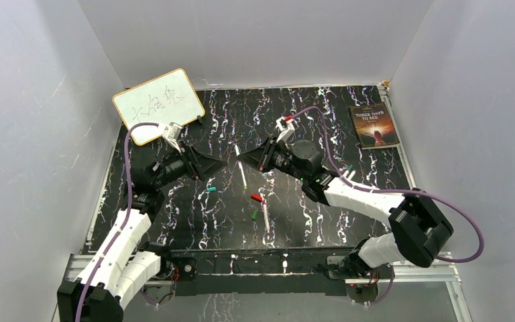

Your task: Insert the pens into the pen caps

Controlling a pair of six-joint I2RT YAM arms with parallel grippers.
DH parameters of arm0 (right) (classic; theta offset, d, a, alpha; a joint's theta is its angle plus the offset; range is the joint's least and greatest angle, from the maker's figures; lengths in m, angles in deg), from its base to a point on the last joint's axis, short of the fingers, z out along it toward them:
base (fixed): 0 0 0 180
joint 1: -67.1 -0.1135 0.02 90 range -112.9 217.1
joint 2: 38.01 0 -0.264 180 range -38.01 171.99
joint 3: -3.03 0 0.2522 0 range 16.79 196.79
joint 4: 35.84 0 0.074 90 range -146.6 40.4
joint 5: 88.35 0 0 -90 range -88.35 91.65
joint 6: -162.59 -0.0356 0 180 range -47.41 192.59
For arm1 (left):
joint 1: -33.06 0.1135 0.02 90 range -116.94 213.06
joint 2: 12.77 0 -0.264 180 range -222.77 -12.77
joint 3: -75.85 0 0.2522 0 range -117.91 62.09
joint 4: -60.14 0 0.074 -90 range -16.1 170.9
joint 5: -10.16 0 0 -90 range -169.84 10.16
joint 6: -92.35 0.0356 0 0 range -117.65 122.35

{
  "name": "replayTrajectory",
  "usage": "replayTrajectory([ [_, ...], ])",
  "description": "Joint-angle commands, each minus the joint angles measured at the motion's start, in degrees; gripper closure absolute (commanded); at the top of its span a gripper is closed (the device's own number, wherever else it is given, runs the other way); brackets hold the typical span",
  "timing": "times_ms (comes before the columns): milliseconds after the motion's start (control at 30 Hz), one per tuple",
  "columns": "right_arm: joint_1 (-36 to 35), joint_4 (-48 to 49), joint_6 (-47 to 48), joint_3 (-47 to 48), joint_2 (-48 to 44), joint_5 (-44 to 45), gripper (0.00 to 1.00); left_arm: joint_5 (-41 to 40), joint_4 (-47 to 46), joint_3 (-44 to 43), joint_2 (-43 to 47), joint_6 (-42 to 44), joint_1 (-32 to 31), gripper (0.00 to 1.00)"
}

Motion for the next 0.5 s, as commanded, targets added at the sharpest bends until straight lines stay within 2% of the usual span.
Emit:
replayTrajectory([
  [0,0.1,12.3,-5.8,-0.2,-3.2,-2.9,1.00,2.6,-3.8,0.8,2.1,-2.5,-1.9,0.23],
  [467,-0.5,17.0,-9.5,0.0,-3.9,-2.9,1.00,1.7,-14.9,3.8,1.7,-9.0,-7.9,0.25],
])
